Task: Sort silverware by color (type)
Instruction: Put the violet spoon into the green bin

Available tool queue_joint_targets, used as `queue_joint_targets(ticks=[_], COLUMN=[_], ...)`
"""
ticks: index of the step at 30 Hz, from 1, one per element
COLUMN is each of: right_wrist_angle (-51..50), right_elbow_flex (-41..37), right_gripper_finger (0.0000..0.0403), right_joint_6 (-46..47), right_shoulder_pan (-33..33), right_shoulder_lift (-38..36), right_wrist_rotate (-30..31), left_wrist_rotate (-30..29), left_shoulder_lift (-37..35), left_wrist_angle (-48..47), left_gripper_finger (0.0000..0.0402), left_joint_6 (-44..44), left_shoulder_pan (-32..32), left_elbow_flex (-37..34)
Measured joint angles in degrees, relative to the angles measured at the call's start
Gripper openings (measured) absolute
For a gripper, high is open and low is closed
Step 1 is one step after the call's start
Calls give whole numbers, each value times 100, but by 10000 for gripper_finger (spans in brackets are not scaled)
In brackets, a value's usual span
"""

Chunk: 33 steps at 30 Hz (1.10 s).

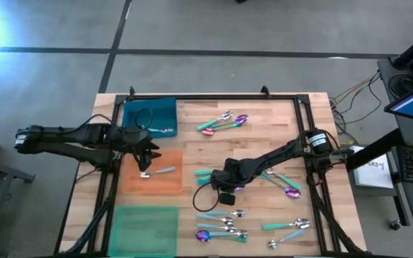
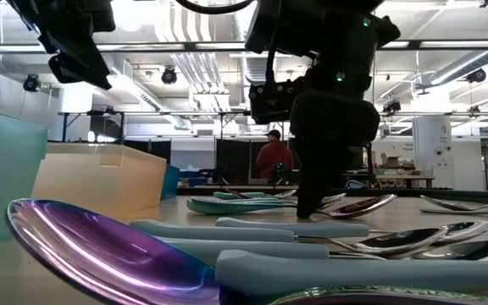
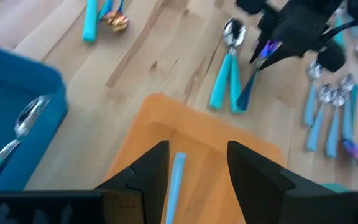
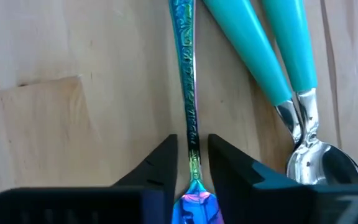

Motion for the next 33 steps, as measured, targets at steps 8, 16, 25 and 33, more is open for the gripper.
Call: queue_joint_targets(ticks=[8,16,25,33], right_wrist_angle=[3,43,1645,2462], right_elbow_flex=[-15,-33,-24,-35], right_gripper_finger=[13,11,10,11], right_joint_6=[-3,-76,-701,-1204], right_shoulder_pan=[-2,-5,-4,-4], right_shoulder_lift=[-301,-1182,-1783,-1674], right_wrist_rotate=[-7,340,1014,1014], left_wrist_rotate=[515,553,107,-763], left_shoulder_lift=[-15,72,432,1072], left_wrist_angle=[2739,6514,7041,7412], left_gripper_finger=[146,135,119,118], left_joint_6=[92,386,1056,1151], left_shoulder_pan=[-688,-1438,-1488,-1488], left_elbow_flex=[-1353,-2681,-2836,-2729])
